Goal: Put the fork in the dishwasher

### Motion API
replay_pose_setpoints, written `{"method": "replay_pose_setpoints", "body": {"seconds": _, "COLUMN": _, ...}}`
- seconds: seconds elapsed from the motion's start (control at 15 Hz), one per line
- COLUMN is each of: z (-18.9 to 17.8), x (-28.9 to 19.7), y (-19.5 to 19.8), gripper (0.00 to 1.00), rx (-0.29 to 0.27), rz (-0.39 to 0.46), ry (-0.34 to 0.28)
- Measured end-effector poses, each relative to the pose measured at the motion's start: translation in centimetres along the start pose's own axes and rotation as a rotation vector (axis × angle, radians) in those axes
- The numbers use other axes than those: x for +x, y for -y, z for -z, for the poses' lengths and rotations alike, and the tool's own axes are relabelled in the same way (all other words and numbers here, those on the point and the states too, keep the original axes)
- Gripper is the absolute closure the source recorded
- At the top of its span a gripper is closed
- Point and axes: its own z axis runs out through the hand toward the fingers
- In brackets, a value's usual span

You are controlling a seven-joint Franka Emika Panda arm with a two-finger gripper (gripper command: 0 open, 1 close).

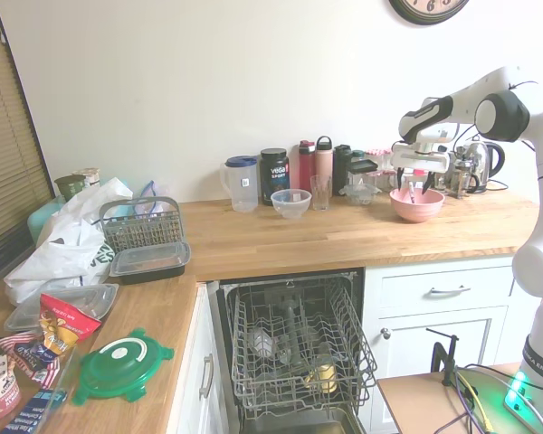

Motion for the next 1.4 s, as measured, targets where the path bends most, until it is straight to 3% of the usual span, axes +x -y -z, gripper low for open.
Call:
{"method": "replay_pose_setpoints", "body": {"seconds": 0.07, "z": 0.0, "x": 0.5, "y": -0.3, "gripper": 1.0, "rx": -0.003, "rz": -0.006, "ry": -0.001}}
{"method": "replay_pose_setpoints", "body": {"seconds": 0.47, "z": -2.3, "x": 0.7, "y": -0.5, "gripper": 1.0, "rx": -0.039, "rz": -0.006, "ry": 0.011}}
{"method": "replay_pose_setpoints", "body": {"seconds": 1.4, "z": -3.2, "x": 2.2, "y": -1.1, "gripper": 1.0, "rx": -0.029, "rz": 0.024, "ry": 0.014}}
